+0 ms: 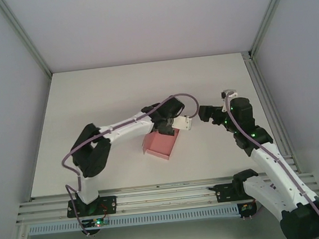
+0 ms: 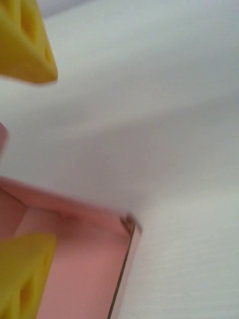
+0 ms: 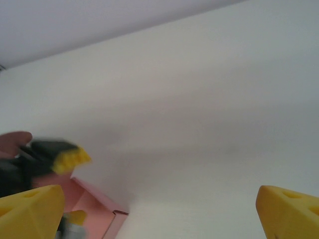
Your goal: Assemble paper box
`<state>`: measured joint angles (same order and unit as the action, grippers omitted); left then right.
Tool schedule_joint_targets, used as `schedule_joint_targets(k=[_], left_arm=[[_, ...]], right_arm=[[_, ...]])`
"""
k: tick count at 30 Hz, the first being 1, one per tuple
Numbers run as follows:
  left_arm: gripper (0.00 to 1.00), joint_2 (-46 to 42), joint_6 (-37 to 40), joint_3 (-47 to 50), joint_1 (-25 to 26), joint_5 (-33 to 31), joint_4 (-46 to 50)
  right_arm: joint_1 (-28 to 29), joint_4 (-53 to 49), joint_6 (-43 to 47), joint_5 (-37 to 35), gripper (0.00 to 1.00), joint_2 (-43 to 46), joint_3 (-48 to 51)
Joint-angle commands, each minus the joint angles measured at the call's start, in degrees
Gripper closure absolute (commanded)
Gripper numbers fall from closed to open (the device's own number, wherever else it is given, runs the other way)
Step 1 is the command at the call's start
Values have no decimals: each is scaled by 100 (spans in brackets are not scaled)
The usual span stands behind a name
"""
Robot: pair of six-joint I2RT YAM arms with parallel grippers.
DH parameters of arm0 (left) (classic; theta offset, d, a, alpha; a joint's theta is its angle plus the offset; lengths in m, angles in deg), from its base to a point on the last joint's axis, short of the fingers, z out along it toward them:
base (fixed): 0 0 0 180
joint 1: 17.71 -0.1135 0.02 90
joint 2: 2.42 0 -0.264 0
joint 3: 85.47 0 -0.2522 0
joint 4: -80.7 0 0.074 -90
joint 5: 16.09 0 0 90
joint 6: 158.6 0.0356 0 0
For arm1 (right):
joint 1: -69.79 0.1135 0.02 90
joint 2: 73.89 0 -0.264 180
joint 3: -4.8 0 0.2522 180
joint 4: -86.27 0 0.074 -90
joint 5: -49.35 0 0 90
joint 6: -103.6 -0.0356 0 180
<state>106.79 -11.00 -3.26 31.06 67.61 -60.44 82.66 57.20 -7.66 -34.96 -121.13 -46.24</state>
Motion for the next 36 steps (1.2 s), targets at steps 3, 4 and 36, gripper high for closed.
schedule_joint_targets(k=[3,4,36], left_arm=[[0,-1004,-706,-129,48,686,-17],[0,-1156,-896,-83,40,684,-135],[0,-4688,-8328,3148,-2397,-2814,170]], right_arm=[[-30,-70,643,413,2,-527,-279],[-21,-49,760,619,2,-721,-346],[2596,-230,175,-1443,82,-4856,-2014]])
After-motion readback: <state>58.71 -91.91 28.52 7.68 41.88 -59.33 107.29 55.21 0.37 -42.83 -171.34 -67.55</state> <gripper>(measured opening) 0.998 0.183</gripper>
